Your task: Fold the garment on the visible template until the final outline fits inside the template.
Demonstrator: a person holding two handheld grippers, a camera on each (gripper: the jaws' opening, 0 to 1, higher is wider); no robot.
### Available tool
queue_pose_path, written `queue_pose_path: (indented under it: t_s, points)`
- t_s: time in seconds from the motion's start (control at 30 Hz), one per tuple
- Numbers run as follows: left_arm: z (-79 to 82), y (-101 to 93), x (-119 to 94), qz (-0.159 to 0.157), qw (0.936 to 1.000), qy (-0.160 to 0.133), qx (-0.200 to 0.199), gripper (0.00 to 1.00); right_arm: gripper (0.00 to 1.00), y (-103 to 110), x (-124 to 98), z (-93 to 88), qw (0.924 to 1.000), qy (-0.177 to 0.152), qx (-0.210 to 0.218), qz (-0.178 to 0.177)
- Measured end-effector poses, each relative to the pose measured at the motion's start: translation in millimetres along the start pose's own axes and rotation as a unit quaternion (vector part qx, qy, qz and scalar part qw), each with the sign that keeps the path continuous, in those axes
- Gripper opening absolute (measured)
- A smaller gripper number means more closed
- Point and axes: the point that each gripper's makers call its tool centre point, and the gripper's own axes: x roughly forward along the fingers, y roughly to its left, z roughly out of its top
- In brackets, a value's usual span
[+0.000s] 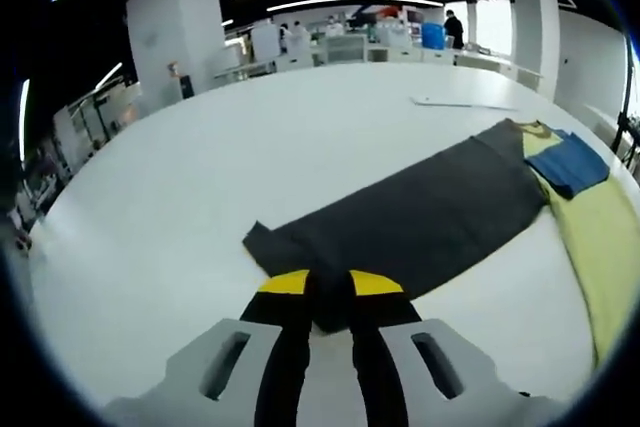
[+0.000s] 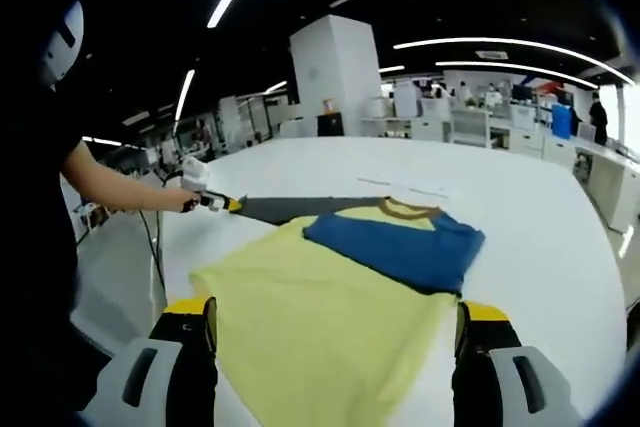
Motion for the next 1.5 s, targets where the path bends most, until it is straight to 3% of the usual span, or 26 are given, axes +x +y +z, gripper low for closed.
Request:
queue_pose_path:
  t_s: [0.13,0.23,0.33,0.57,1.1,1.5]
  points:
    - [-2.5,0.1,1,0.003,0.9998,0.008,0.017,0.07,0.99,1,1,-3.0,1.0000,0.004,-0.001,0.002]
    - [0.1,-0.1,1,-0.004,1.0000,0.000,-0.009,0.04,0.99,2,1,-3.0,1.0000,0.004,-0.002,0.004]
    - [1.5,1.9,0,0.000,1.0000,-0.001,-0.002,0.01,0.99,4,2,-2.2,1.0000,0.001,-0.002,0.007]
    - [16.8,1.9,-5,-0.002,0.9997,-0.023,0.001,0.00,0.99,6,3,-4.1,0.9999,0.004,-0.001,0.009]
    - [57.1,-15.4,-28,-0.022,0.9951,-0.086,-0.043,0.00,0.99,13,-1,0.4,0.9998,-0.007,-0.004,0.017]
    - [82.8,-36.2,-31,-0.034,0.9914,-0.105,-0.069,0.00,0.99,17,-1,1.1,0.9997,-0.013,-0.008,0.021]
